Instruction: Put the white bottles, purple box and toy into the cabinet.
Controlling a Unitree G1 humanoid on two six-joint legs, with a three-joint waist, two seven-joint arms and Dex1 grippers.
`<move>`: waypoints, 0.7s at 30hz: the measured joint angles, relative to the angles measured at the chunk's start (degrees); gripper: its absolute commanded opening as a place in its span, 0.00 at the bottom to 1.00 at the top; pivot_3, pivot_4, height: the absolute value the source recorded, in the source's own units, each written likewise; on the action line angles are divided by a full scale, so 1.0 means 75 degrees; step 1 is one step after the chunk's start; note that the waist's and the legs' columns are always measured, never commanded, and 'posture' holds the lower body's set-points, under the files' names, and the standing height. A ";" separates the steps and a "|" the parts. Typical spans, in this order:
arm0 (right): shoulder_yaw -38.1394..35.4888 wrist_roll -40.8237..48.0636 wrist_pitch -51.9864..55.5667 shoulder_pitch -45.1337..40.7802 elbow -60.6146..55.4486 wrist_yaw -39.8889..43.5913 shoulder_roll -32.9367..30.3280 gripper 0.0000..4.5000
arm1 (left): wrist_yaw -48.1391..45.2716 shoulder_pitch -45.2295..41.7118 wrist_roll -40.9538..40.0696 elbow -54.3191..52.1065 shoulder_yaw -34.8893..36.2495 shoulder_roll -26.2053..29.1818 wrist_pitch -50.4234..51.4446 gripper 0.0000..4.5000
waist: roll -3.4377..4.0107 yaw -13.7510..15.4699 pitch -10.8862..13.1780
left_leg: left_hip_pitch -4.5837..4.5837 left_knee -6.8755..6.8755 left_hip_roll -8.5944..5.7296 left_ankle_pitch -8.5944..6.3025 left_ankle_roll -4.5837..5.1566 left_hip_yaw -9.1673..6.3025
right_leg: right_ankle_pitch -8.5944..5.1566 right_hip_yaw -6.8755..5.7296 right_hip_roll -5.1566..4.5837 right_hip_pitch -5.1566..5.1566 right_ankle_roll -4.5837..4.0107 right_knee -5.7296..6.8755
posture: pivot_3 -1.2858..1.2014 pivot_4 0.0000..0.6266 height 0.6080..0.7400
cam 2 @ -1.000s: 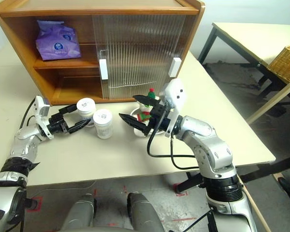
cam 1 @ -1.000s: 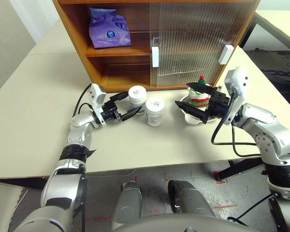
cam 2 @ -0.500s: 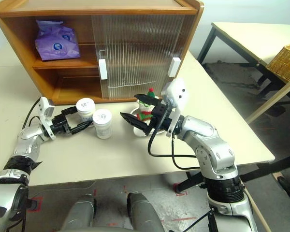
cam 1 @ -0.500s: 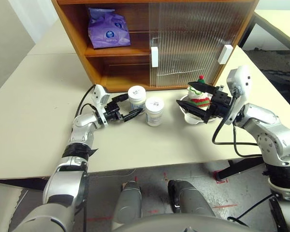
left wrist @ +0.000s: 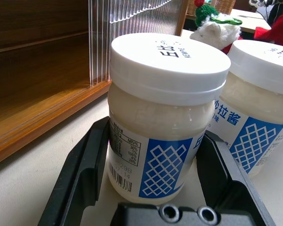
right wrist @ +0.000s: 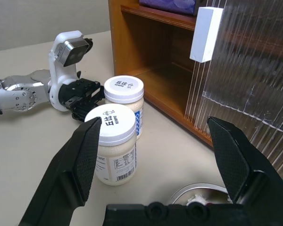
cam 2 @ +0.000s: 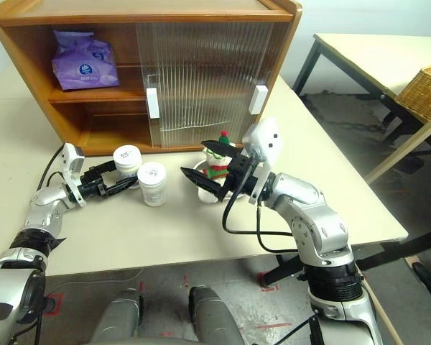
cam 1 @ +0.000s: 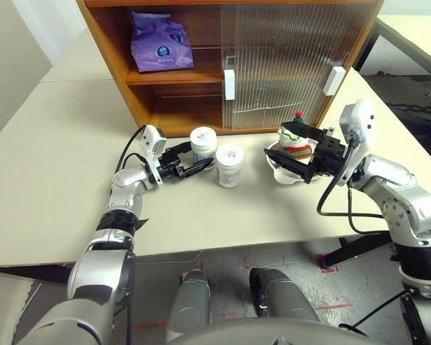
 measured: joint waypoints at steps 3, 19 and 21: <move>0.0001 0.0000 0.0001 -0.0003 -0.0001 -0.0019 0.0010 1.00 | 0.0217 -0.0012 -0.0028 -0.0066 0.0062 -0.0031 0.0146 0.68 | 0.0000 0.0000 0.0000 | -0.0002 0.0000 0.0000 0.0004 0.0006 0.0000 | 0.0000 -0.0003 0.0000 0.0000 0.0000 0.0000 | 0.51 0.14 1.00; 0.0154 -0.0065 -0.0030 -0.0090 0.0066 0.0017 0.0164 1.00 | 0.2386 -0.1078 0.0024 0.0216 0.0633 0.0072 0.0746 0.68 | -0.0003 0.0059 -0.0002 | -0.0003 0.0015 -0.0003 0.0018 0.0031 0.0007 | 0.0009 -0.0006 0.0002 0.0012 0.0013 0.0001 | 0.51 0.12 1.00; 0.0185 -0.0089 -0.0095 -0.0087 0.0087 0.0031 0.0204 1.00 | 0.2695 -0.1294 0.0176 0.0537 0.0619 -0.0052 0.0766 0.68 | -0.0003 0.0055 -0.0002 | -0.0002 0.0021 -0.0003 0.0021 0.0036 0.0007 | 0.0016 -0.0005 0.0002 0.0014 0.0019 0.0000 | 0.51 0.12 1.00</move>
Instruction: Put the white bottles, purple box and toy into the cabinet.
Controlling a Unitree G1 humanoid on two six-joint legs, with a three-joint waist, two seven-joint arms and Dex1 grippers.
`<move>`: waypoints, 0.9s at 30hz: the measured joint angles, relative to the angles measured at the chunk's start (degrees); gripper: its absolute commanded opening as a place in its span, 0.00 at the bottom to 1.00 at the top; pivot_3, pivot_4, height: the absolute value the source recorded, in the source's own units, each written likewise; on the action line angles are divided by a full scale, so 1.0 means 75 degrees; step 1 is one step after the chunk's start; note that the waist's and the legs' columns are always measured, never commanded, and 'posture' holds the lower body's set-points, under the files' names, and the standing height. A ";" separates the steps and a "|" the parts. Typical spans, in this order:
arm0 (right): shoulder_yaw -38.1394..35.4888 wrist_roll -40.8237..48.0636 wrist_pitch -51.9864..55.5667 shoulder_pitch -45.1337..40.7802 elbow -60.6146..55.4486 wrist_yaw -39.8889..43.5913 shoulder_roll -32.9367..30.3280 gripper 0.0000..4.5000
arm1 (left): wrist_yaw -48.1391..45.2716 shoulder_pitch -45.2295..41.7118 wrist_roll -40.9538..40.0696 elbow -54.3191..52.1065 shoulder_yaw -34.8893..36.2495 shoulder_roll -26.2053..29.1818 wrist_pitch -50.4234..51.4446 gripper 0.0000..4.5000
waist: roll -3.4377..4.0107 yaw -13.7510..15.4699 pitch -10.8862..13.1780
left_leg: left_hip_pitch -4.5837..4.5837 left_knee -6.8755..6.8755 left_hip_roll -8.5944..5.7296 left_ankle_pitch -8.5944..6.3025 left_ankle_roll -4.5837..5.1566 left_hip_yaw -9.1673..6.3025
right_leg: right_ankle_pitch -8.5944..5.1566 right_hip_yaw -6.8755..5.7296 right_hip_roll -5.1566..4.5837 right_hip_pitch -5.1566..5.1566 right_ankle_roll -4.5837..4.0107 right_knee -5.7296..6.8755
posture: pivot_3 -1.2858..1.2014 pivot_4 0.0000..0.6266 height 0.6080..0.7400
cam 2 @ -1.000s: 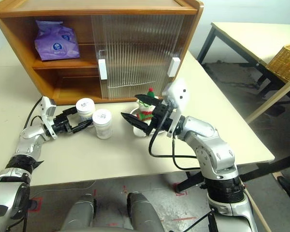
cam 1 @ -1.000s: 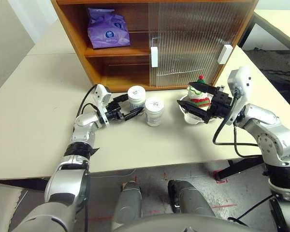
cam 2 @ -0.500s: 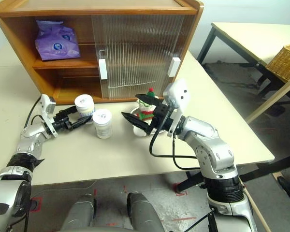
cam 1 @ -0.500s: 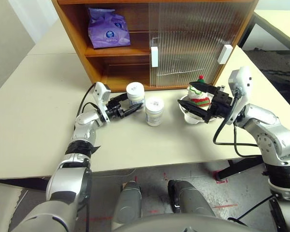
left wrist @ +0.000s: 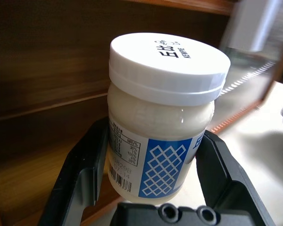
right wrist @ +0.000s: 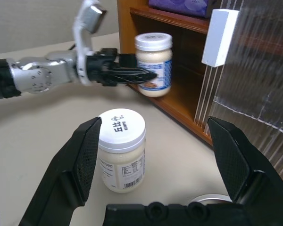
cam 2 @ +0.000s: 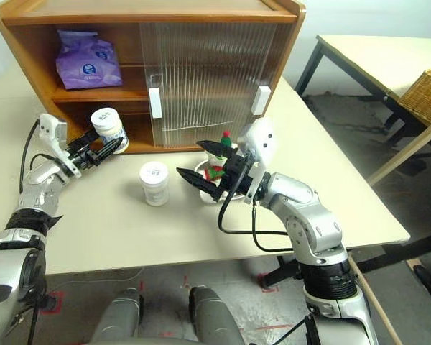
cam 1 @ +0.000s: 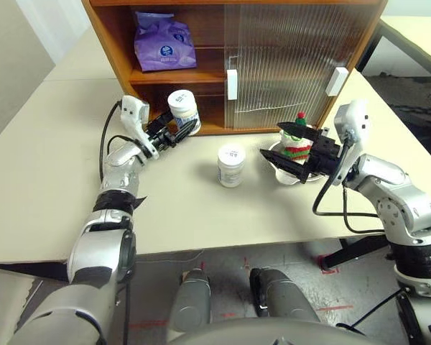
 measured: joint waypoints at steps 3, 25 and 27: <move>0.0011 -0.0010 -0.0050 0.0010 0.0000 0.0000 0.0010 1.00 | 0.0315 -0.0159 0.0139 0.0358 -0.0002 -0.0046 -0.0001 0.68 | -0.0001 -0.0026 -0.0001 | 0.0004 0.0002 -0.0001 0.0003 0.0004 0.0001 | 0.0005 0.0001 0.0000 0.0002 0.0005 0.0000 | 0.51 0.11 1.00; -0.0032 0.0005 0.0030 0.0226 -0.0263 -0.0279 -0.0019 1.00 | 0.3086 -0.1258 0.0976 0.1987 0.0012 -0.0405 -0.0287 0.68 | -0.0002 -0.0114 -0.0001 | 0.0029 0.0010 -0.0010 0.0017 0.0029 0.0004 | 0.0017 0.0003 -0.0001 0.0030 0.0015 -0.0001 | 0.49 0.13 1.00; -0.0045 0.0009 0.0042 0.0236 -0.0298 -0.0308 -0.0051 1.00 | 0.3233 -0.1287 0.0999 0.2070 0.0016 -0.0449 -0.0287 0.68 | -0.0002 -0.0119 -0.0001 | 0.0028 0.0010 -0.0010 0.0017 0.0030 0.0004 | 0.0017 0.0003 -0.0001 0.0030 0.0015 -0.0002 | 0.49 0.13 1.00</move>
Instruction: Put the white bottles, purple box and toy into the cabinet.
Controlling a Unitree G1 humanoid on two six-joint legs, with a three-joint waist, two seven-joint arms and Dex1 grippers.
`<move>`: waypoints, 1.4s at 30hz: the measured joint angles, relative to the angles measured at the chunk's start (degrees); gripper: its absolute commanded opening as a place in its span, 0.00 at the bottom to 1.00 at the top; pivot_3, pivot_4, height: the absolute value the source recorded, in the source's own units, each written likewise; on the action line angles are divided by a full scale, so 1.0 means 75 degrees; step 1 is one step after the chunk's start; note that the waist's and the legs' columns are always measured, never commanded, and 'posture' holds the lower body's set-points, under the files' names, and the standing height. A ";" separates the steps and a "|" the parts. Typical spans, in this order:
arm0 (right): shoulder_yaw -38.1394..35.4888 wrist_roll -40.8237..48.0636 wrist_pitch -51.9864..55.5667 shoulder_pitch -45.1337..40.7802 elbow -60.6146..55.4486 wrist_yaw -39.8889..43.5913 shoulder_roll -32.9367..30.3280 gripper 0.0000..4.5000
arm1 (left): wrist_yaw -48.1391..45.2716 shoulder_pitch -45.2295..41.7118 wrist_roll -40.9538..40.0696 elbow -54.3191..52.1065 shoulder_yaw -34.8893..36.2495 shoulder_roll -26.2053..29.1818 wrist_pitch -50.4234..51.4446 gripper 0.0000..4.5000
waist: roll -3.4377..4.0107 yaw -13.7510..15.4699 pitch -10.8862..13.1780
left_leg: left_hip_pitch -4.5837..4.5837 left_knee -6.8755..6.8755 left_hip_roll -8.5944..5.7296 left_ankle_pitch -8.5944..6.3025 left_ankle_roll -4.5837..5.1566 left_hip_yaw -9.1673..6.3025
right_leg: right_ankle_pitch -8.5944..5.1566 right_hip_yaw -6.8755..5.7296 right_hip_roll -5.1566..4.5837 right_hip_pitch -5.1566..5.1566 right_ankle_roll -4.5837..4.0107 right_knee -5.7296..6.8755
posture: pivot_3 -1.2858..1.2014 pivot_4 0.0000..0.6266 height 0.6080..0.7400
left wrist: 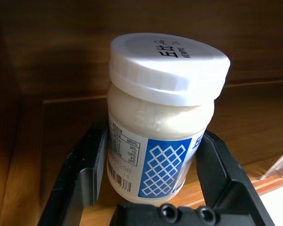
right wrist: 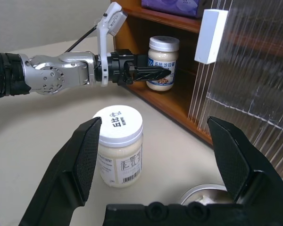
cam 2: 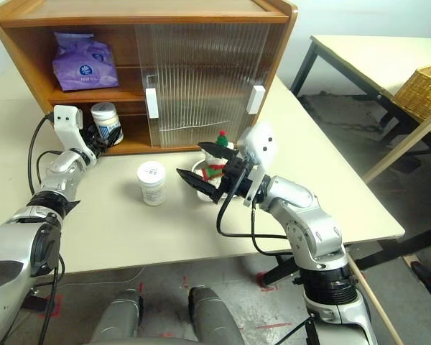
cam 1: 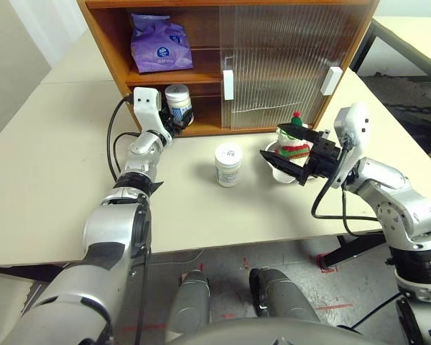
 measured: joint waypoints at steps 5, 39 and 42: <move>-0.0158 0.0023 0.0059 0.0069 -0.0130 -0.0069 -0.0087 1.00 | 0.0447 -0.0157 0.0214 0.0252 -0.0008 -0.0045 -0.0002 0.68 | 0.0000 -0.0031 0.0000 | 0.0001 0.0000 0.0000 0.0000 0.0000 0.0001 | 0.0000 0.0000 0.0000 0.0000 0.0000 -0.0001 | 0.48 0.13 1.00; -0.0421 0.0121 0.0386 0.0241 -0.0558 -0.0429 -0.0169 1.00 | 0.1384 -0.0507 0.0659 0.0619 0.0038 -0.0172 0.0140 1.00 | 0.0000 -0.0364 0.0000 | 0.0001 0.0000 -0.0002 -0.0006 0.0019 0.0005 | 0.0000 0.0002 0.0000 0.0000 0.0000 -0.0011 | 0.47 0.14 1.00; -0.0421 0.0121 0.0389 0.0207 -0.0557 -0.0429 -0.0162 1.00 | 0.1368 -0.0507 0.0654 0.0619 0.0046 -0.0172 0.0090 1.00 | 0.0000 -0.0364 0.0000 | 0.0001 0.0000 -0.0002 -0.0006 0.0019 0.0006 | 0.0000 0.0002 0.0000 0.0000 0.0001 -0.0011 | 0.47 0.14 1.00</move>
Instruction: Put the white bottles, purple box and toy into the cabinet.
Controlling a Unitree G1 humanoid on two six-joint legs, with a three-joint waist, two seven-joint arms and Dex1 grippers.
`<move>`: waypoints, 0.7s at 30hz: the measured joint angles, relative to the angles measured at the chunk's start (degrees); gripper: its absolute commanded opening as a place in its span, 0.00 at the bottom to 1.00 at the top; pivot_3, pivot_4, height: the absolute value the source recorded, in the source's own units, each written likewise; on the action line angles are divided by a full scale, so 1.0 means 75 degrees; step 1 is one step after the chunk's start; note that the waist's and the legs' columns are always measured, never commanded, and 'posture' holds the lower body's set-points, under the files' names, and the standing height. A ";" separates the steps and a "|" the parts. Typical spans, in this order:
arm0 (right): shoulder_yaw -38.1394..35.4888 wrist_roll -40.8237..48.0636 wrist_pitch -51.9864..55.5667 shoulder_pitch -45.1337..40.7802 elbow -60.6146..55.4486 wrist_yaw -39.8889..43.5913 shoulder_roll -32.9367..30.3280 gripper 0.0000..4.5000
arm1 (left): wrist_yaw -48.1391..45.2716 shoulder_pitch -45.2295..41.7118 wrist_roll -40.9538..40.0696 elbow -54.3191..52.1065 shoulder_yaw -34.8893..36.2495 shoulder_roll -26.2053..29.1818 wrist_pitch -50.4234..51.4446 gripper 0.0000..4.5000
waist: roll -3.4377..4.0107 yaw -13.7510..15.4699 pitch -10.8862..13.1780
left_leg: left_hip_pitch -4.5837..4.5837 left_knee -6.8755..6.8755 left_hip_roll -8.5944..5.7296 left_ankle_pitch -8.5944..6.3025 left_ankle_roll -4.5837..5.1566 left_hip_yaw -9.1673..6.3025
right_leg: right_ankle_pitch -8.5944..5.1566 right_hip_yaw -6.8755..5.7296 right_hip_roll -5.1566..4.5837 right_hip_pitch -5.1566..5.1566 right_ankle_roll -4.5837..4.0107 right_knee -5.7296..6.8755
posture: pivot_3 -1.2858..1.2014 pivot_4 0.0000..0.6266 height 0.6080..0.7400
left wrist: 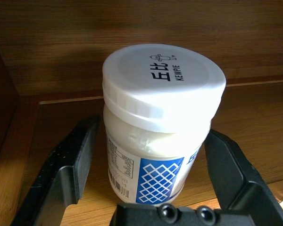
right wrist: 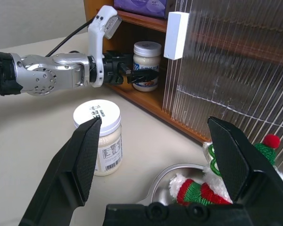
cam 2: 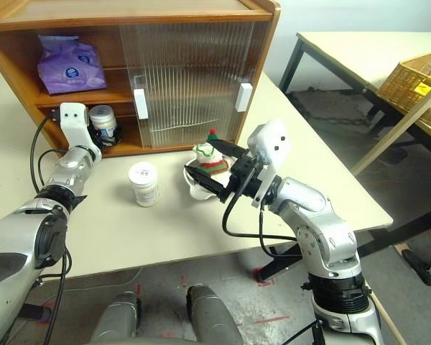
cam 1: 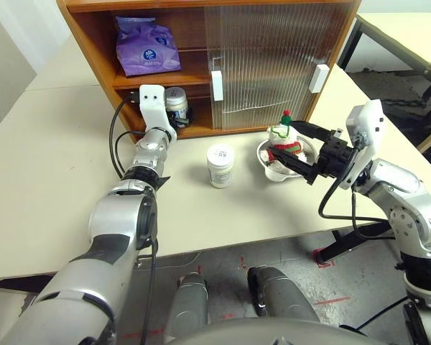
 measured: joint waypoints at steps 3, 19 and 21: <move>0.0002 0.0000 0.0000 -0.0101 0.0022 0.0010 0.0006 1.00 | -0.0128 0.0001 -0.0024 -0.0002 0.0049 0.0001 -0.0081 1.00 | 0.0000 0.0003 0.0000 | 0.0000 -0.0001 0.0000 0.0000 0.0000 0.0000 | 0.0000 0.0000 0.0000 0.0000 0.0000 0.0000 | 0.48 0.14 1.00; 0.0199 -0.0011 -0.0038 -0.0416 0.0426 0.0271 0.0138 1.00 | -0.0836 0.0958 -0.0337 -0.0508 0.0337 0.0020 -0.0799 1.00 | 0.0000 0.0124 0.0000 | 0.0003 -0.0005 -0.0001 0.0000 0.0000 0.0000 | 0.0000 -0.0001 0.0000 0.0001 0.0000 0.0004 | 0.50 0.15 1.00; 0.0204 -0.0012 -0.0049 -0.0420 0.0434 0.0279 0.0145 1.00 | -0.0948 0.1169 -0.0406 -0.0726 0.0386 0.0034 -0.0915 1.00 | 0.0000 0.0144 0.0000 | 0.0003 -0.0005 -0.0001 0.0000 0.0000 0.0000 | 0.0000 -0.0002 0.0000 0.0002 0.0000 0.0004 | 0.50 0.15 1.00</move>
